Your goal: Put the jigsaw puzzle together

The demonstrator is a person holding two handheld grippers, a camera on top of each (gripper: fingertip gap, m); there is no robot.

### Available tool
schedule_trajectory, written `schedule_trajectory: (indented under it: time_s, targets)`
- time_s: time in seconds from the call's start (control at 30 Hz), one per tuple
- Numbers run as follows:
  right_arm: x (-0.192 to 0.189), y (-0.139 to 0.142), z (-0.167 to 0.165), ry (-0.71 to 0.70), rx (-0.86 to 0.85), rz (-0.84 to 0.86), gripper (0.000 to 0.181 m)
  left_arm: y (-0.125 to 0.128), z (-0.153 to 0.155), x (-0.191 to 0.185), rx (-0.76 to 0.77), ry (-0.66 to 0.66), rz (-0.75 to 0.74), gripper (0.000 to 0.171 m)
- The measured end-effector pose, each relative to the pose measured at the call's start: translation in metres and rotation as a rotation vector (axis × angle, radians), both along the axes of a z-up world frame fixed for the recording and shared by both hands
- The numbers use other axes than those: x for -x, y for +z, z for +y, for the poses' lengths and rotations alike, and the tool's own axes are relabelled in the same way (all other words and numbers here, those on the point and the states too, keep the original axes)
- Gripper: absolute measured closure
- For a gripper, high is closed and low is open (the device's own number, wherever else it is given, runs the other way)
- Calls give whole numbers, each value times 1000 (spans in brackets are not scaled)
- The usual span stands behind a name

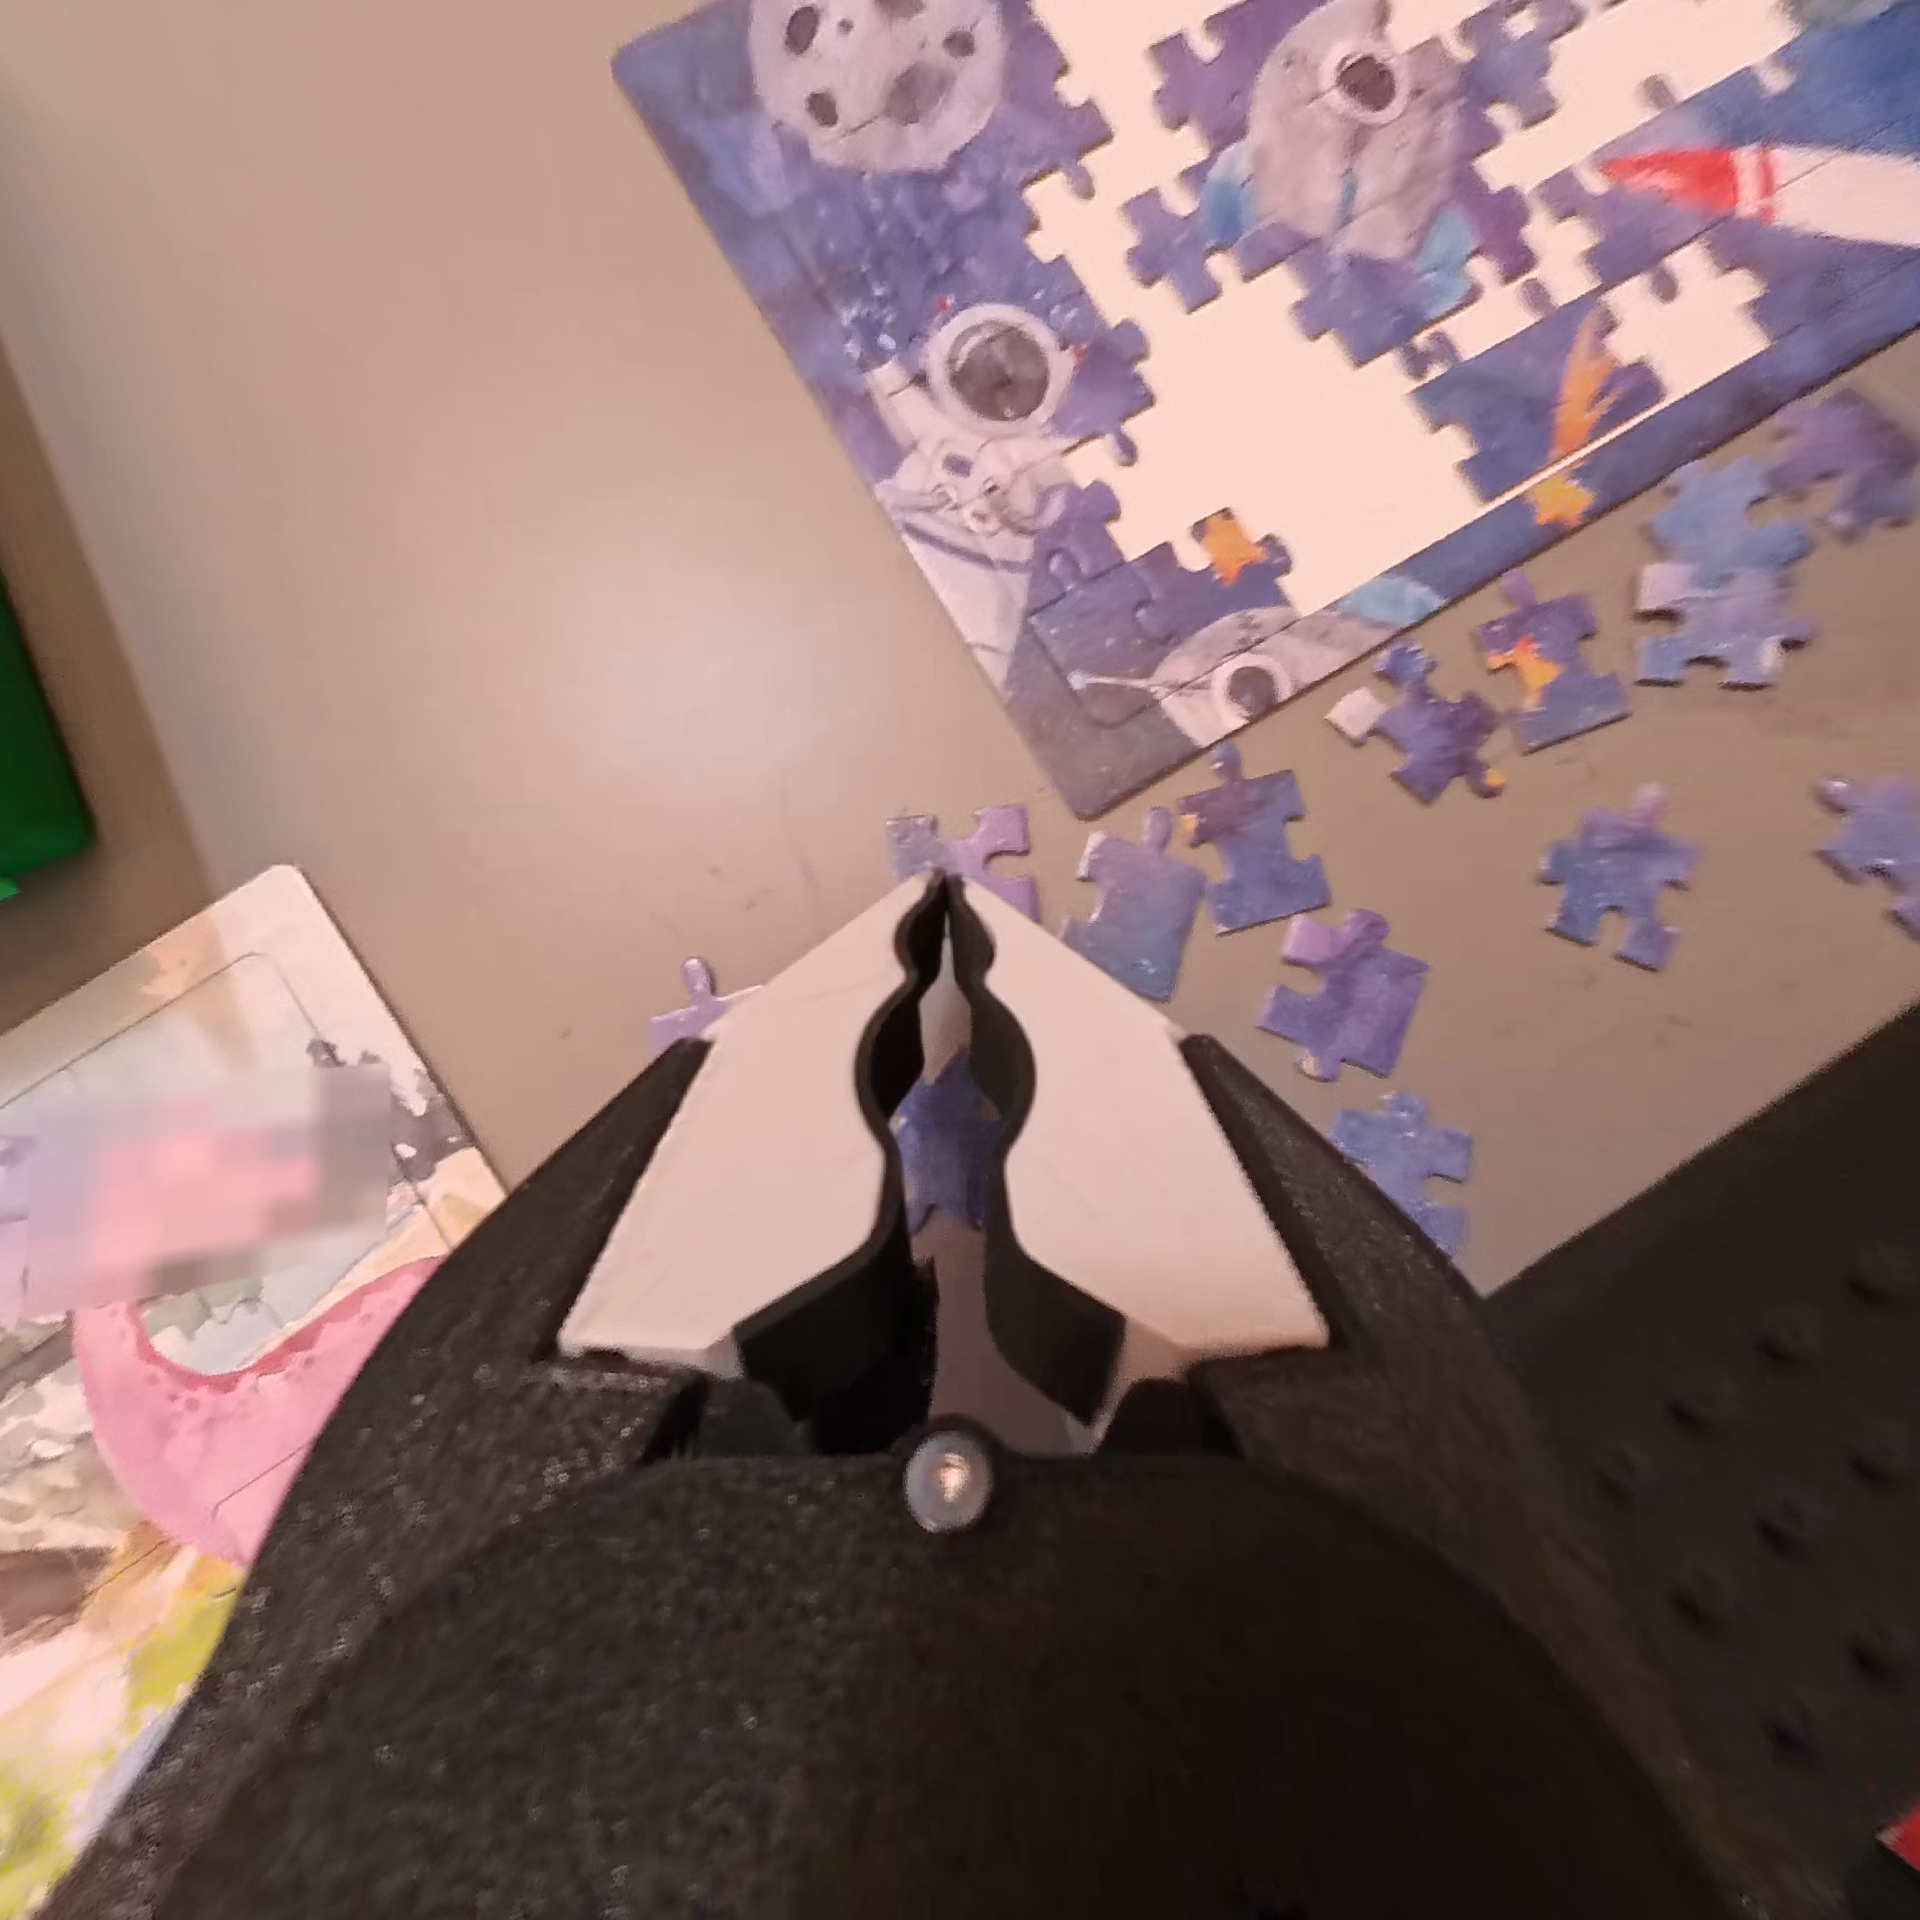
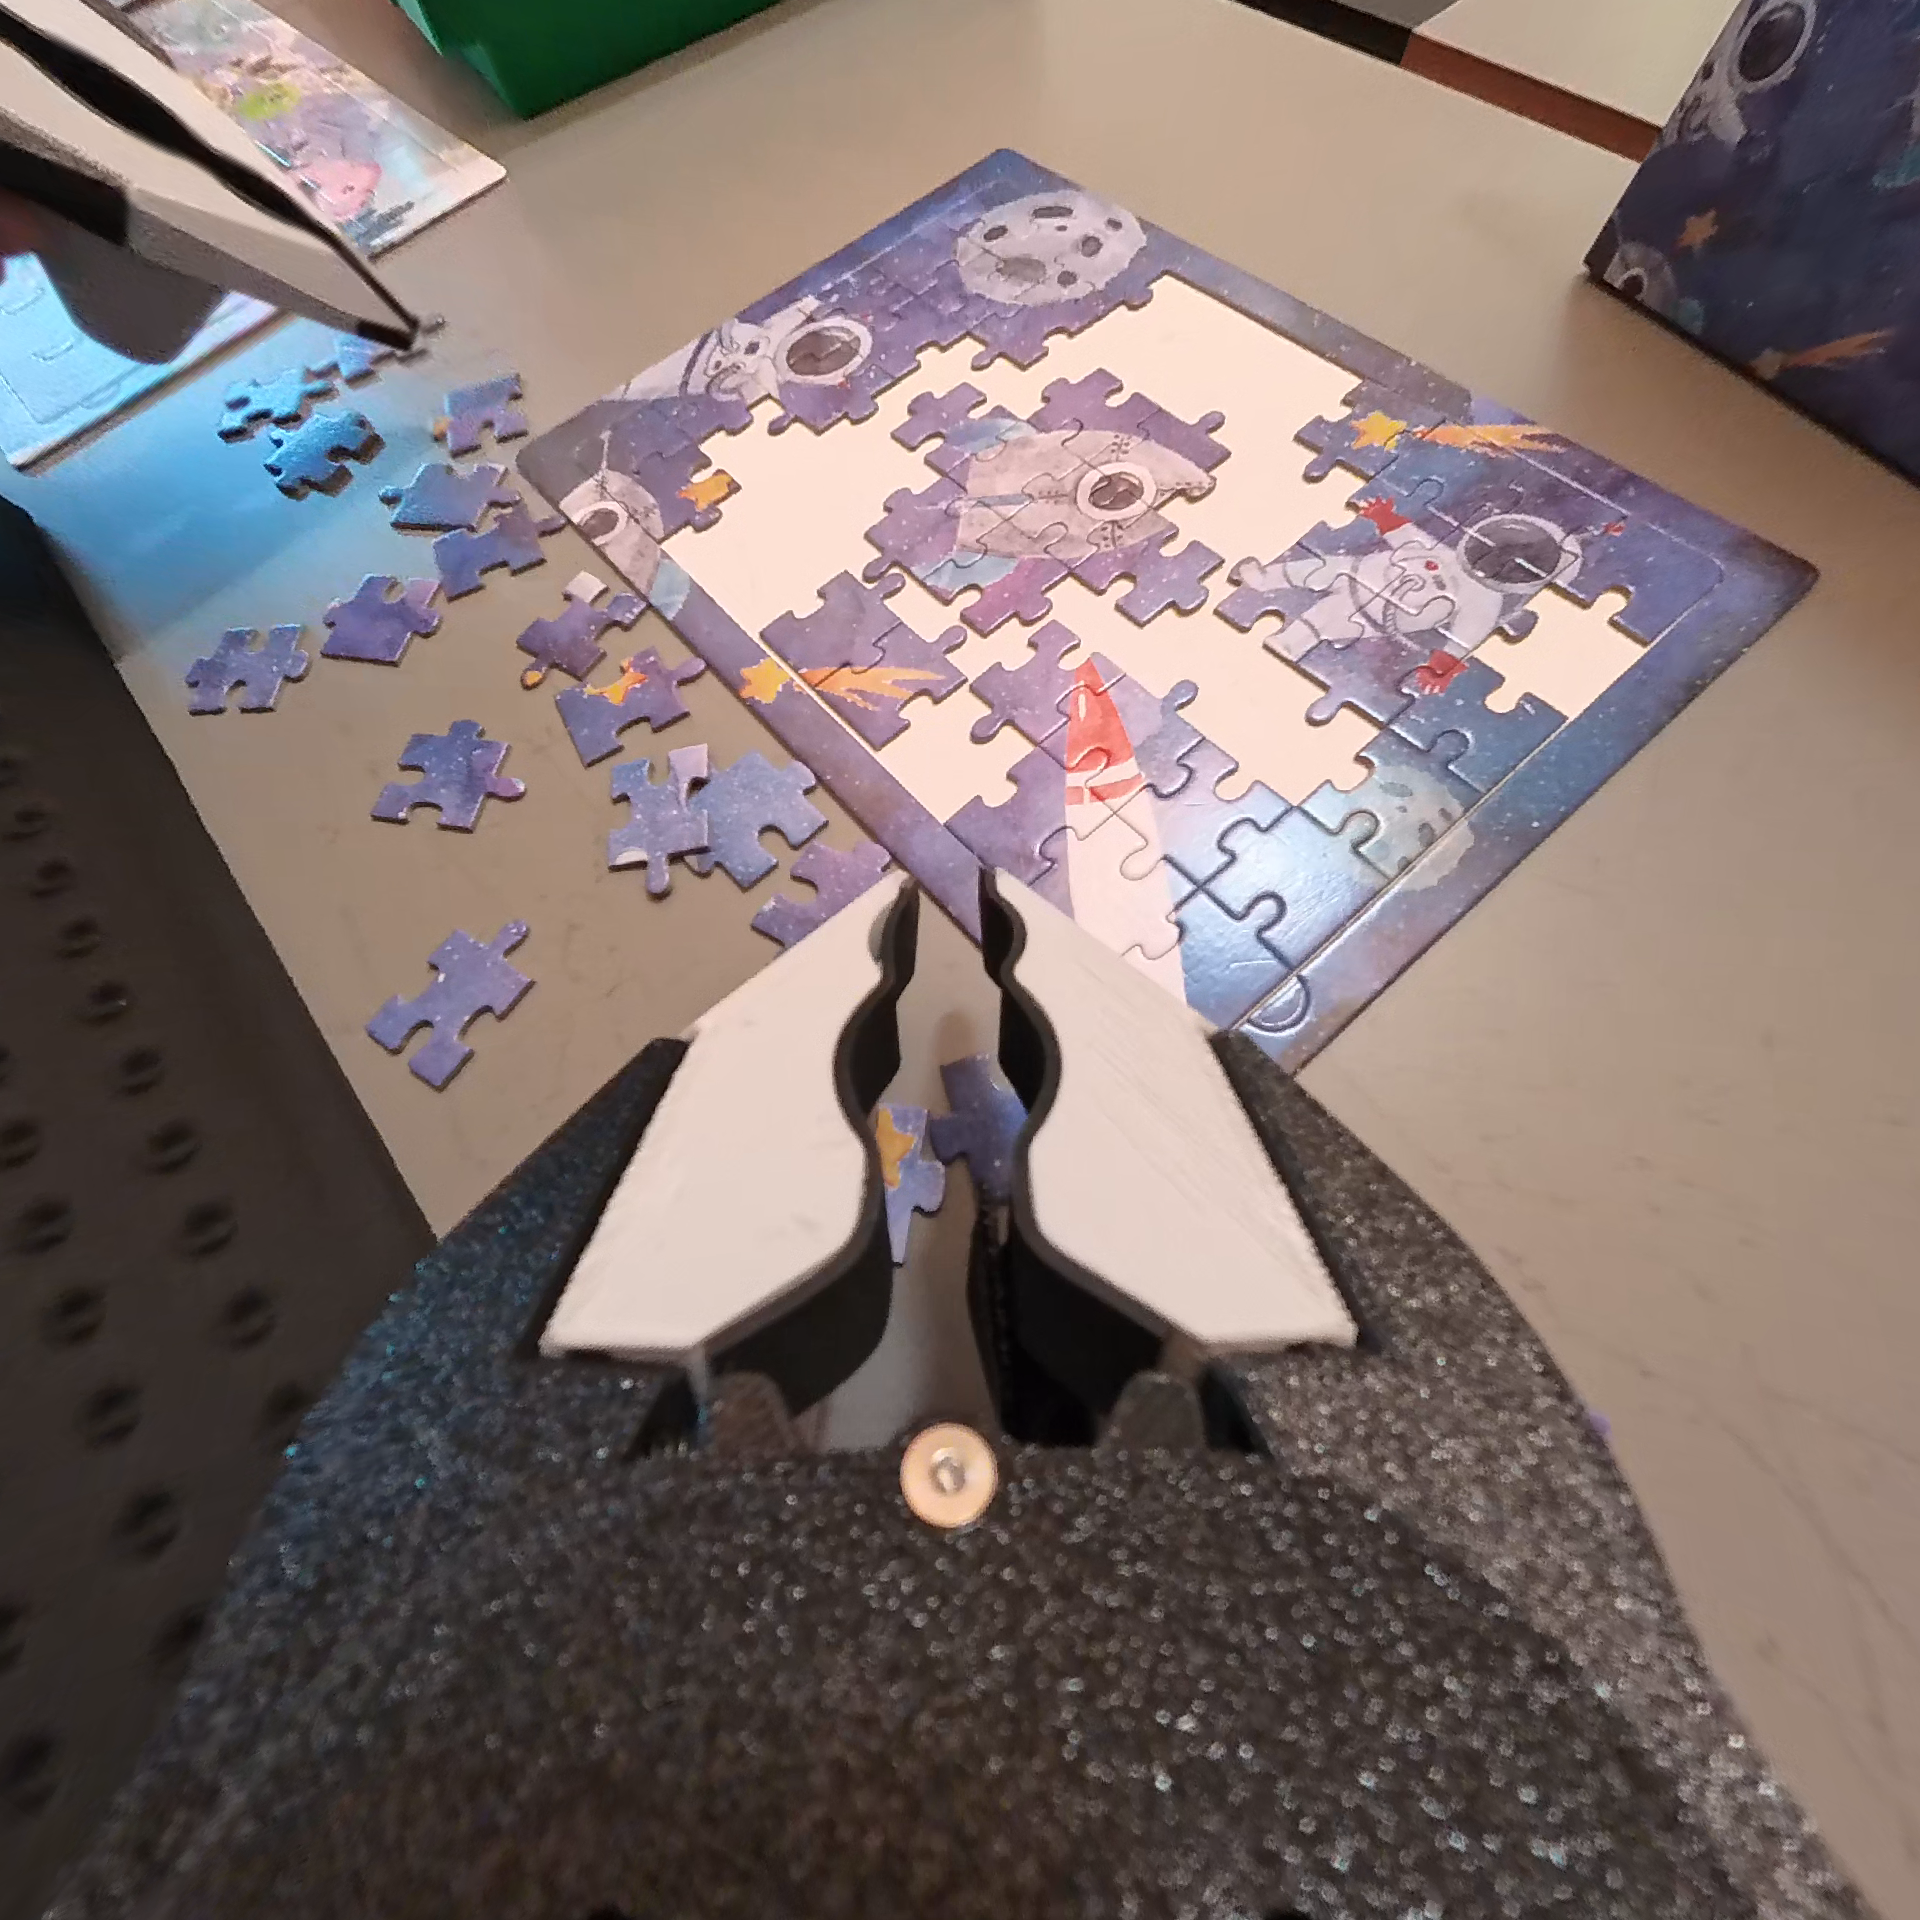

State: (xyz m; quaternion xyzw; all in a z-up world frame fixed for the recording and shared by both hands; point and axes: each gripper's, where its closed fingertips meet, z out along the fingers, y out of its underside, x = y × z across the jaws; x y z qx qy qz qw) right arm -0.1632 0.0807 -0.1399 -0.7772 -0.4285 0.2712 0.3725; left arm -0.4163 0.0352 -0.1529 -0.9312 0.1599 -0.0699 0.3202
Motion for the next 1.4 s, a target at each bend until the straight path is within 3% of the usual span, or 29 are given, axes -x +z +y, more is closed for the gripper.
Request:
schedule_trajectory:
  time_s: [0.2,0.37,0.47,0.53,0.57,0.63,0.8,0.93,1.4]
  targets:
    - [-3,2,3,-19,-14,3,171,-5,-7,2,19,-10,71,168]
    - [-40,4,30,-216,16,3,166,8,-7,-29,-67,-69,3,157]
    - [-43,22,16,-133,56,89,154,10,-8,-32,-109,-77,74,153]
    - [-34,20,-23,68,115,34,149,7,-11,-30,-113,-76,106,153]
    - [-36,12,-32,97,92,-54,149,6,-13,-30,-107,-78,107,153]
    - [-41,-4,-38,66,49,-207,149,7,-16,-29,-107,-74,98,152]
    - [-43,-32,-50,-40,119,-315,147,13,-21,-31,-133,-67,65,152]
    - [-47,-33,-49,-75,89,-348,149,15,-26,-34,-151,-82,63,152]
    - [-47,-34,-53,-7,113,-355,165,14,-43,-16,-181,-33,0,152]
